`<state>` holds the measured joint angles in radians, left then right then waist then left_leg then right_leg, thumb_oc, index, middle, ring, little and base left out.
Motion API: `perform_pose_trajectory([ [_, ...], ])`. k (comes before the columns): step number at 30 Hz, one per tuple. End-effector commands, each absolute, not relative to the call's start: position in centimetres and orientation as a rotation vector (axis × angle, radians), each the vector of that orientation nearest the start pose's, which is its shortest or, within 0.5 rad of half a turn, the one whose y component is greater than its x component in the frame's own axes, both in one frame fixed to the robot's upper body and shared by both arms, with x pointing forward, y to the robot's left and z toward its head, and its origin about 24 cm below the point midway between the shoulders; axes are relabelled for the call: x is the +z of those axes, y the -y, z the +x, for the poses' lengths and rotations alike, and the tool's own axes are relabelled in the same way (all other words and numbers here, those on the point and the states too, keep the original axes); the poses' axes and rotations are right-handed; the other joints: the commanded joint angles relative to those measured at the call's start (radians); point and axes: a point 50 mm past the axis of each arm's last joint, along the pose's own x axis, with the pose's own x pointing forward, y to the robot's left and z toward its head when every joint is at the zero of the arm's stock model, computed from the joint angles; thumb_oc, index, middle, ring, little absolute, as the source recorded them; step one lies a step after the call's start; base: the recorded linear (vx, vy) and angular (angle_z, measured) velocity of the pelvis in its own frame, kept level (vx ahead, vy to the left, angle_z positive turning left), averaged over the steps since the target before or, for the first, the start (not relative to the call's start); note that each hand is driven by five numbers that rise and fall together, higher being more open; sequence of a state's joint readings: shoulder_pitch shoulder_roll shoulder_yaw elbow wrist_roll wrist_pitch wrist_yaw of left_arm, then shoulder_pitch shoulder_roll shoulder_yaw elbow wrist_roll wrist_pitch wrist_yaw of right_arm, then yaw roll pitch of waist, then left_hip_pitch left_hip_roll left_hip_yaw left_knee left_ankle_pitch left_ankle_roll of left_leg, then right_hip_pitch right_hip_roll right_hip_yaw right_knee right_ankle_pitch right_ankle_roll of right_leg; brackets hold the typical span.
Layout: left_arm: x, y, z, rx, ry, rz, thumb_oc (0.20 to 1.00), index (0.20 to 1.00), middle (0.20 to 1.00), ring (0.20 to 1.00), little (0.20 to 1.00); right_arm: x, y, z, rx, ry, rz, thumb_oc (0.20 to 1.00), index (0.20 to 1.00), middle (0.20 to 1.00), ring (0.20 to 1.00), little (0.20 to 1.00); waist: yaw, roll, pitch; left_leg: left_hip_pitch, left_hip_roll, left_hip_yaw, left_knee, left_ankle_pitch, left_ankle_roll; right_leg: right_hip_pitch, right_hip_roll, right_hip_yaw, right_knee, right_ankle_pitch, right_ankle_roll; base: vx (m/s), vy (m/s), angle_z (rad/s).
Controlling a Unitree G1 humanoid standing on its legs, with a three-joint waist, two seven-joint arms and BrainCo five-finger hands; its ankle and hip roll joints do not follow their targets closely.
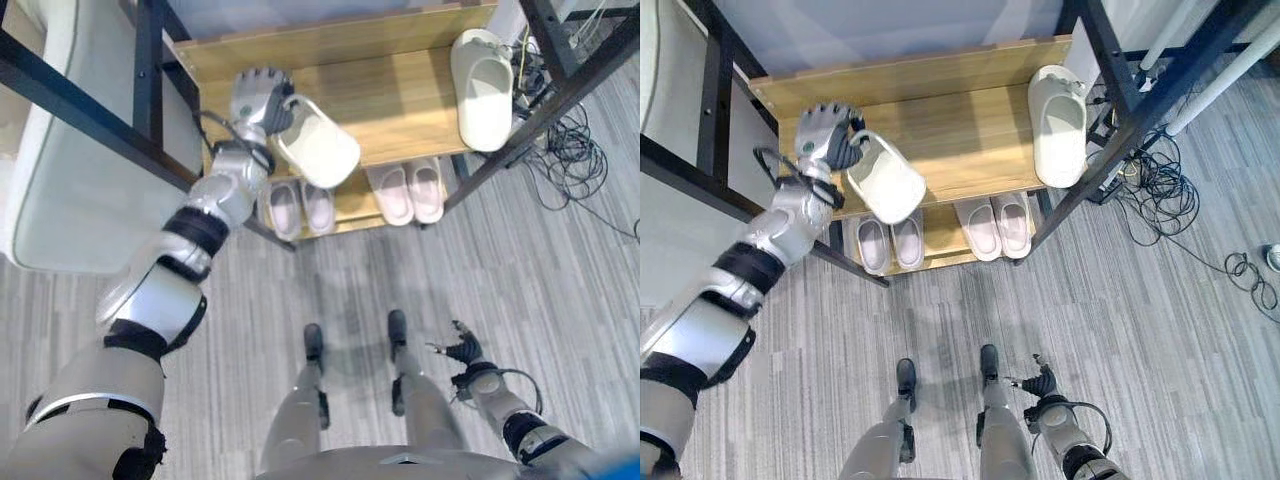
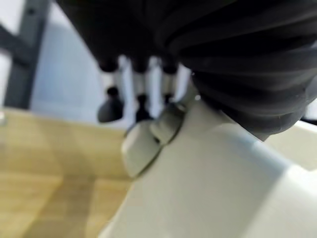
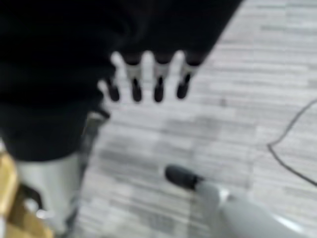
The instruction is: Arrange the slippers neatly on the shoe rack.
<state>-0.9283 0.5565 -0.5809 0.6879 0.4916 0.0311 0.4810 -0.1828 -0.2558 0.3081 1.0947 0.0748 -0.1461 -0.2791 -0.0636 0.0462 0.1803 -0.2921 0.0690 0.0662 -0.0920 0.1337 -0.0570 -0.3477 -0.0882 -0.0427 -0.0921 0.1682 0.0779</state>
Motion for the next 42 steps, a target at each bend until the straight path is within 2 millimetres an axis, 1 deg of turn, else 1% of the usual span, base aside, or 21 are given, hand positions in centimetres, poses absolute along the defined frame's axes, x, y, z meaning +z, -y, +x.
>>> perform_pose_trajectory([
  [1, 20.6, -18.0, 39.2, 0.314, 0.535, 1.204, 0.200, 0.200, 0.200, 0.200, 0.200, -11.5, 23.2, 18.9, -0.164, -0.741, -0.482, 1.000, 1.000, 1.000, 1.000, 1.000, 0.020, 0.025, -0.009, 0.018, 0.023, -0.066, 0.005, -0.066, -0.040, 0.030, -0.060, -0.022, 0.133, -0.161, 0.076, 0.06, -0.176, -0.05],
  [3, 17.5, -18.5, 38.5, 0.275, 0.452, 1.107, 0.200, 0.200, 0.200, 0.200, 0.200, -11.7, 23.5, 18.3, -0.170, -0.757, -0.482, 1.000, 1.000, 1.000, 1.000, 1.000, 0.020, 0.040, -0.021, 0.076, 0.049, -0.056, 0.005, -0.059, -0.048, 0.073, -0.032, -0.021, 0.158, -0.199, 0.056, 0.07, -0.283, -0.09],
  [11, 13.1, -18.6, 36.7, 0.181, 0.352, 1.054, 0.200, 0.200, 0.200, 0.200, 0.200, -12.3, 23.9, 16.6, -0.173, -0.800, -0.459, 1.000, 1.000, 1.000, 1.000, 1.000, 0.018, 0.048, -0.023, 0.158, 0.119, -0.053, 0.133, -0.041, -0.056, 0.223, 0.039, -0.037, 0.179, -0.278, -0.007, 0.03, -0.267, -0.05],
  [12, 12.7, -17.0, 36.6, 0.126, 0.363, 1.017, 0.200, 0.200, 0.200, 0.200, 0.200, -12.2, 24.6, 16.3, -0.199, -0.804, -0.451, 1.000, 1.000, 1.000, 1.000, 1.000, 0.010, 0.038, -0.014, 0.125, 0.121, -0.015, 0.215, 0.000, -0.056, 0.274, 0.034, -0.070, 0.162, -0.277, -0.020, -0.03, -0.153, 0.15],
  [13, 12.6, -16.9, 36.6, 0.125, 0.363, 1.017, 0.200, 0.200, 0.200, 0.200, 0.200, -12.2, 24.6, 16.3, -0.200, -0.804, -0.451, 1.000, 1.000, 1.000, 1.000, 1.000, 0.008, 0.039, -0.013, 0.124, 0.121, -0.017, 0.218, -0.001, -0.056, 0.277, 0.034, -0.072, 0.159, -0.276, -0.020, -0.07, -0.333, 0.46],
  [14, 12.3, -16.1, 36.5, 0.090, 0.357, 0.998, 0.200, 0.200, 0.200, 0.200, 0.200, -12.2, 25.1, 15.8, -0.210, -0.814, -0.456, 1.000, 1.000, 1.000, 1.000, 1.000, -0.003, 0.025, -0.015, 0.090, 0.131, 0.073, 0.294, 0.006, -0.047, 0.319, 0.033, -0.102, 0.131, -0.272, -0.033, -0.05, -0.178, 0.49],
  [15, 12.3, -16.1, 36.5, 0.090, 0.357, 0.998, 0.200, 0.200, 0.200, 0.200, 0.200, -12.2, 25.1, 15.8, -0.210, -0.814, -0.456, 1.000, 1.000, 1.000, 1.000, 1.000, -0.002, 0.025, -0.014, 0.090, 0.131, 0.074, 0.298, 0.003, -0.046, 0.321, 0.033, -0.101, 0.128, -0.271, -0.033, -0.05, -0.255, 0.62],
  [16, 11.6, -16.2, 36.3, 0.085, 0.334, 0.986, 0.200, 0.200, 0.200, 0.200, 0.200, -12.3, 25.1, 15.8, -0.206, -0.820, -0.468, 1.000, 1.000, 1.000, 1.000, 1.000, 0.008, 0.018, -0.020, 0.086, 0.080, 0.083, 0.350, -0.070, -0.028, 0.348, 0.025, -0.102, 0.107, -0.263, -0.026, -0.01, -0.092, 0.42],
  [18, 10.9, -16.8, 35.8, 0.095, 0.310, 0.976, 0.200, 0.200, 0.200, 0.200, 0.200, -12.1, 25.5, 15.9, -0.219, -0.813, -0.488, 1.000, 1.000, 1.000, 1.000, 1.000, 0.023, 0.024, -0.028, 0.085, -0.021, 0.042, 0.334, -0.148, -0.001, 0.357, 0.028, -0.099, 0.092, -0.250, -0.016, 0.03, -0.068, 0.13],
  [20, 9.8, -17.6, 35.1, 0.094, 0.275, 0.966, 0.200, 0.200, 0.200, 0.200, 0.200, -11.9, 25.5, 15.8, -0.214, -0.801, -0.502, 1.000, 1.000, 1.000, 1.000, 1.000, 0.033, 0.034, -0.047, 0.105, -0.099, 0.000, 0.285, -0.160, 0.020, 0.360, 0.041, -0.092, 0.087, -0.236, -0.008, 0.08, -0.003, -0.15],
  [21, 9.8, -17.6, 35.1, 0.094, 0.275, 0.966, 0.200, 0.200, 0.200, 0.200, 0.200, -11.9, 25.5, 15.8, -0.214, -0.801, -0.502, 1.000, 1.000, 1.000, 1.000, 1.000, 0.032, 0.034, -0.047, 0.106, -0.099, 0.000, 0.284, -0.160, 0.020, 0.361, 0.041, -0.093, 0.087, -0.236, -0.008, 0.04, 0.008, -0.19],
  [22, 9.2, -18.3, 34.5, 0.110, 0.256, 0.951, 0.200, 0.200, 0.200, 0.200, 0.200, -11.7, 25.1, 16.3, -0.198, -0.778, -0.512, 1.000, 1.000, 1.000, 1.000, 1.000, 0.052, 0.039, -0.049, 0.090, -0.168, -0.071, 0.269, -0.153, 0.022, 0.356, 0.057, -0.073, 0.099, -0.227, -0.006, 0.04, 0.004, -0.18],
  [24, 8.7, -18.9, 34.1, 0.111, 0.237, 0.962, 0.200, 0.200, 0.200, 0.200, 0.200, -11.7, 24.5, 16.2, -0.165, -0.767, -0.522, 1.000, 1.000, 1.000, 1.000, 1.000, 0.054, 0.045, -0.065, 0.132, -0.184, -0.119, 0.223, -0.152, 0.040, 0.357, 0.082, -0.047, 0.117, -0.236, -0.011, 0.06, 0.001, -0.34],
  [29, 7.6, -19.5, 33.5, 0.111, 0.189, 0.971, 0.200, 0.200, 0.200, 0.200, 0.200, -12.1, 23.5, 15.4, -0.120, -0.773, -0.513, 1.000, 1.000, 1.000, 1.000, 1.000, 0.040, 0.034, -0.097, 0.208, -0.182, -0.132, 0.180, -0.153, 0.070, 0.364, 0.096, -0.034, 0.204, -0.279, -0.021, 0.10, 0.030, -0.59],
  [30, 7.6, -19.2, 33.7, 0.112, 0.185, 0.957, 0.200, 0.200, 0.200, 0.200, 0.200, -12.0, 22.7, 16.0, -0.111, -0.756, -0.496, 1.000, 1.000, 1.000, 1.000, 1.000, 0.030, 0.039, -0.087, 0.229, -0.170, -0.129, 0.170, -0.158, 0.084, 0.316, 0.096, -0.031, 0.339, -0.304, -0.003, -0.01, 0.038, -0.52],
  [33, 7.7, -18.9, 33.9, 0.109, 0.187, 0.966, 0.200, 0.200, 0.200, 0.200, 0.200, -11.9, 22.4, 16.5, -0.108, -0.746, -0.483, 1.000, 1.000, 1.000, 1.000, 1.000, 0.026, 0.046, -0.080, 0.253, -0.153, -0.124, 0.165, -0.168, 0.094, 0.266, 0.076, -0.020, 0.446, -0.292, 0.032, 0.00, -0.013, -0.39],
  [35, 7.5, -18.9, 33.9, 0.107, 0.179, 0.965, 0.200, 0.200, 0.200, 0.200, 0.200, -12.1, 22.0, 16.4, -0.101, -0.754, -0.479, 1.000, 1.000, 1.000, 1.000, 1.000, 0.027, 0.059, -0.077, 0.272, -0.128, -0.115, 0.155, -0.179, 0.095, 0.242, 0.013, -0.032, 0.471, -0.278, 0.046, 0.03, -0.154, -0.26],
  [36, 7.4, -18.7, 33.8, 0.093, 0.183, 0.969, 0.200, 0.200, 0.200, 0.200, 0.200, -12.2, 21.8, 16.3, -0.096, -0.761, -0.484, 1.000, 1.000, 1.000, 1.000, 1.000, 0.027, 0.072, -0.082, 0.280, -0.104, -0.122, 0.144, -0.186, 0.088, 0.228, -0.051, -0.043, 0.432, -0.265, 0.040, 0.04, -0.173, -0.22],
  [40, 7.4, -18.5, 33.8, 0.088, 0.190, 0.965, 0.200, 0.200, 0.200, 0.200, 0.200, -12.3, 21.8, 16.2, -0.097, -0.772, -0.483, 1.000, 1.000, 1.000, 1.000, 1.000, 0.019, 0.073, -0.088, 0.292, -0.093, -0.131, 0.138, -0.194, 0.078, 0.227, -0.095, -0.024, 0.365, -0.222, 0.046, 0.09, -0.212, -0.13],
  [41, 7.1, -19.1, 33.6, 0.103, 0.181, 0.981, 0.200, 0.200, 0.200, 0.200, 0.200, -12.3, 21.9, 16.3, -0.092, -0.776, -0.490, 1.000, 1.000, 1.000, 1.000, 1.000, 0.023, 0.061, -0.090, 0.319, -0.072, -0.116, 0.139, -0.209, 0.056, 0.216, -0.147, -0.060, 0.276, -0.143, 0.074, 0.20, -0.430, 0.06],
  [42, 7.1, -19.2, 33.5, 0.101, 0.180, 0.981, 0.200, 0.200, 0.200, 0.200, 0.200, -12.5, 21.9, 16.0, -0.089, -0.789, -0.491, 1.000, 1.000, 1.000, 1.000, 1.000, 0.025, 0.047, -0.101, 0.328, -0.068, -0.112, 0.135, -0.216, 0.046, 0.243, -0.142, -0.071, 0.228, -0.155, 0.080, 0.20, -0.431, -0.01],
])
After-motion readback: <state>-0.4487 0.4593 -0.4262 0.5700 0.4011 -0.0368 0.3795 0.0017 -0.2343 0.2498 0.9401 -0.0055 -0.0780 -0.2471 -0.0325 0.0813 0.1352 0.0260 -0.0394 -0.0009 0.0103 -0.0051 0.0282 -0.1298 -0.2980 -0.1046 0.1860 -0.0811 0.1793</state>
